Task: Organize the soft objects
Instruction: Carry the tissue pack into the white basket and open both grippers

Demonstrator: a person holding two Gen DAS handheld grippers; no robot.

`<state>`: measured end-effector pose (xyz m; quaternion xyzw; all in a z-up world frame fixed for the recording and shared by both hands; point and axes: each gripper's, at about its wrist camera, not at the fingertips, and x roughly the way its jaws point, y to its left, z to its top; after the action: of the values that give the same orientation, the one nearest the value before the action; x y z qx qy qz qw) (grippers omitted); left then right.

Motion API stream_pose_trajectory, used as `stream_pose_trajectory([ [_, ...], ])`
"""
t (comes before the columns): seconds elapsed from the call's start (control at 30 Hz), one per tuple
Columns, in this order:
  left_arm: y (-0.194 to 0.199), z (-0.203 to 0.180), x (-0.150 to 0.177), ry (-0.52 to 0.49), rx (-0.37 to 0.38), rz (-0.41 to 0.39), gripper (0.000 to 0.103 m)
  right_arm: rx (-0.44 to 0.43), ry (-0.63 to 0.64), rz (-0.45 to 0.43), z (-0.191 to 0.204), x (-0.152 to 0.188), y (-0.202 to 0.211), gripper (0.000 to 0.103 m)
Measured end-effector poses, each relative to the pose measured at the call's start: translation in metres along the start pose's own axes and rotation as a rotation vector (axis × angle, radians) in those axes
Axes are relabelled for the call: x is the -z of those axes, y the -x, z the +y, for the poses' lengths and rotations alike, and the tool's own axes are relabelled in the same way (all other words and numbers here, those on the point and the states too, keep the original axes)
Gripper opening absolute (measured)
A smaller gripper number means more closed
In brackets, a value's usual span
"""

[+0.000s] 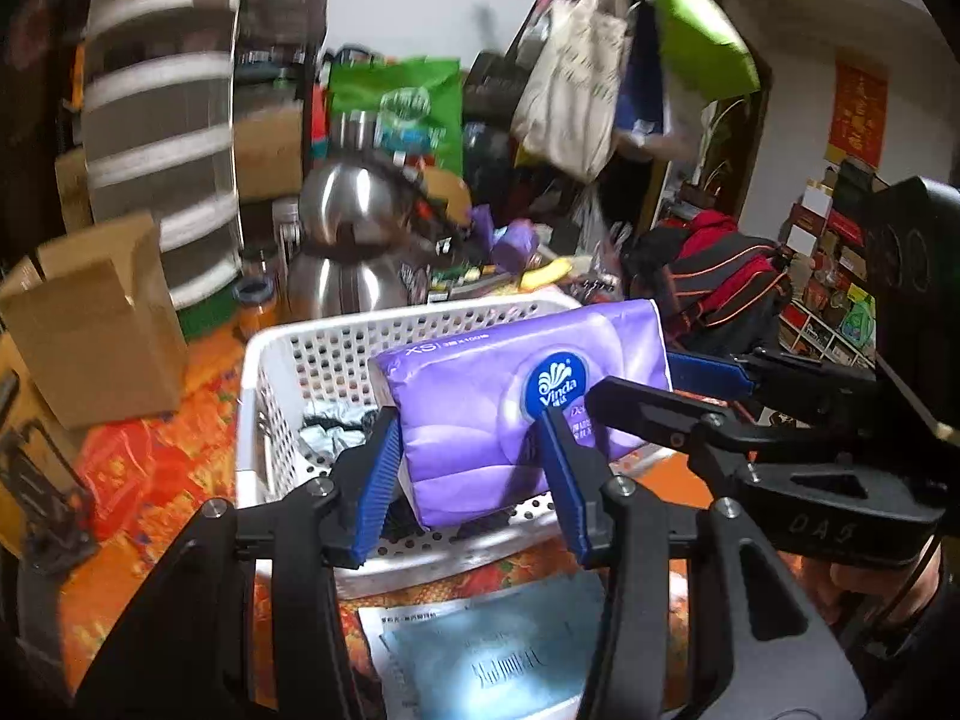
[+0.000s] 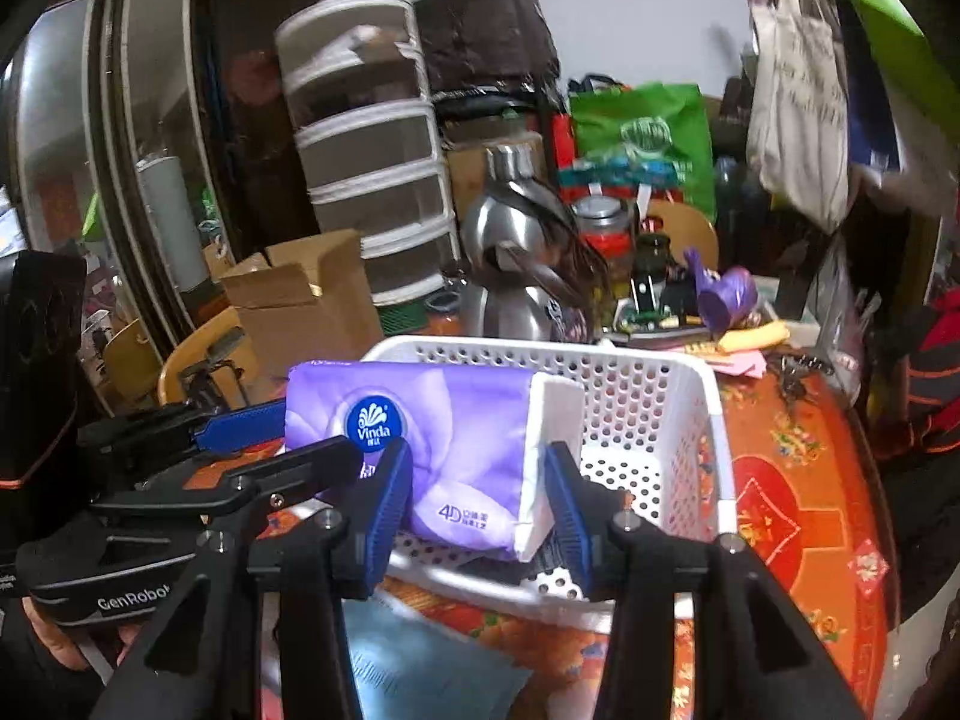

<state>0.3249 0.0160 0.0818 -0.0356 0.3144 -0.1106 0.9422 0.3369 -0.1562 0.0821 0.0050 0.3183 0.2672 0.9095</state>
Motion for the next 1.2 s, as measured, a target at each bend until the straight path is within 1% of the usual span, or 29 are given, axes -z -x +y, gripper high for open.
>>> stream_pose_trajectory([
  [0.13, -0.037, 0.014, 0.002, 0.042, 0.014, 0.052, 0.044, -0.012, -0.039, 0.018, -0.016, 0.007, -0.026, 0.045],
  [0.23, -0.054, 0.020, 0.004, 0.078, 0.000, 0.070, 0.044, -0.036, -0.078, 0.030, -0.026, 0.012, -0.039, 0.045],
  [0.3, -0.063, 0.026, 0.007, 0.112, -0.011, 0.074, 0.044, -0.039, -0.078, 0.047, -0.029, 0.015, -0.049, 0.046],
  [0.33, -0.067, 0.029, 0.008, 0.129, -0.007, 0.078, 0.044, -0.027, -0.076, 0.063, -0.030, 0.016, -0.053, 0.046],
  [0.4, -0.072, 0.036, 0.010, 0.157, 0.003, 0.082, 0.051, 0.023, -0.079, 0.098, -0.034, 0.021, -0.058, 0.047],
  [0.47, -0.076, 0.044, 0.013, 0.173, -0.023, 0.100, 0.055, 0.052, -0.083, 0.092, -0.039, 0.025, -0.056, 0.050],
  [0.5, -0.076, 0.048, 0.015, 0.170, -0.038, 0.102, 0.058, 0.062, -0.094, 0.079, -0.043, 0.026, -0.051, 0.059],
  [0.53, -0.075, 0.050, 0.016, 0.172, -0.044, 0.099, 0.059, 0.066, -0.099, 0.073, -0.045, 0.027, -0.047, 0.065],
  [0.57, -0.074, 0.055, 0.018, 0.180, -0.054, 0.100, 0.063, 0.068, -0.103, 0.060, -0.046, 0.027, -0.041, 0.067],
  [0.6, -0.074, 0.059, 0.021, 0.191, -0.056, 0.100, 0.065, 0.070, -0.104, 0.049, -0.047, 0.026, -0.036, 0.070],
  [0.7, -0.068, 0.062, 0.027, 0.188, -0.057, 0.093, 0.065, 0.078, -0.092, 0.038, -0.044, 0.027, -0.024, 0.076],
  [0.8, -0.059, 0.057, 0.034, 0.164, -0.075, 0.079, 0.065, 0.064, -0.077, 0.043, -0.037, 0.031, -0.015, 0.076],
  [0.9, -0.043, 0.050, 0.041, 0.153, -0.072, 0.053, 0.065, 0.049, -0.076, 0.040, -0.031, 0.040, -0.005, 0.076],
  [1.07, -0.011, 0.041, 0.052, 0.127, -0.067, 0.007, 0.070, 0.063, -0.043, 0.019, -0.017, 0.053, 0.009, 0.076],
  [1.2, 0.006, 0.035, 0.063, 0.106, -0.085, -0.004, 0.071, 0.089, -0.012, 0.003, -0.006, 0.061, 0.018, 0.076],
])
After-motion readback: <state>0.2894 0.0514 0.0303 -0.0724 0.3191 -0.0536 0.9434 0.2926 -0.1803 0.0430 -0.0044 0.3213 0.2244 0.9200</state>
